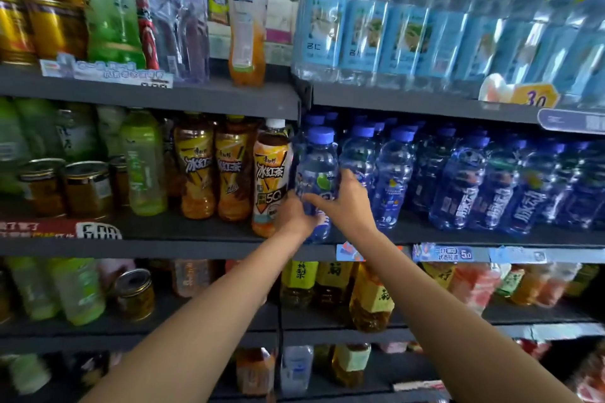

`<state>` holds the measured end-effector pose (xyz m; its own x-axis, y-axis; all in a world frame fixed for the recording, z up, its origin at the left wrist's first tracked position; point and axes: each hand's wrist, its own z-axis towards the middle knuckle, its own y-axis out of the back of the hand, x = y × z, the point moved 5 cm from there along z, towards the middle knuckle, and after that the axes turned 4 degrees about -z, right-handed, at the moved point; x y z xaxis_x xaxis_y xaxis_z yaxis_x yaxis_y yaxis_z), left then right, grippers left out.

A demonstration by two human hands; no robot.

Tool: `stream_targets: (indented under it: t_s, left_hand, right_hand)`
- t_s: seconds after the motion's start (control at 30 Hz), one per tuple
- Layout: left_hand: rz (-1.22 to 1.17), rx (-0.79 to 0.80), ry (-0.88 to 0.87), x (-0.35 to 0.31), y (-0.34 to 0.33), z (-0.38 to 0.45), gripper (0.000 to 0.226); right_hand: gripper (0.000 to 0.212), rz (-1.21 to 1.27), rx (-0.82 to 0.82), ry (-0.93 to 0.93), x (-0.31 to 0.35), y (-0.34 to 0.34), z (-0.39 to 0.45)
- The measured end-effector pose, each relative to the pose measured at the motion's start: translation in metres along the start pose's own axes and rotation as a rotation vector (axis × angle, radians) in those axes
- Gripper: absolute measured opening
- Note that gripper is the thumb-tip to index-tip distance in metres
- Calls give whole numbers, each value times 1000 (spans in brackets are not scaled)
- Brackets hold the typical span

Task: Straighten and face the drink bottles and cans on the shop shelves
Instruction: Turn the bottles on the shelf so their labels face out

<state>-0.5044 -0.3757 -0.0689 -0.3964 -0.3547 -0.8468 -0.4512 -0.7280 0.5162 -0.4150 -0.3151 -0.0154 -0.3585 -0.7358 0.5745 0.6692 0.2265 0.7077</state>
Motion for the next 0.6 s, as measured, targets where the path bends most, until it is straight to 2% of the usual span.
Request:
stream_targets:
  t_s: [0.07, 0.17, 0.23, 0.33, 0.43, 0.6]
  left_hand:
    - [-34, -30, 16, -8, 1, 2, 59]
    - [48, -24, 38, -12, 0, 10, 46]
    - [133, -15, 32, -13, 1, 12, 42]
    - [310, -50, 25, -13, 0, 11, 35]
    - [468, -49, -26, -12, -2, 6, 28]
    - [412, 4, -97, 5, 4, -4, 28]
  right_hand:
    - [61, -52, 30, -3, -2, -3, 7]
    - [70, -141, 93, -29, -6, -11, 11]
    - [70, -157, 78, -30, -8, -15, 11]
    - [60, -130, 35, -66, -13, -20, 11]
    - [54, -138, 67, -146, -26, -31, 16]
    - [43, -123, 66, -191, -38, -44, 20]
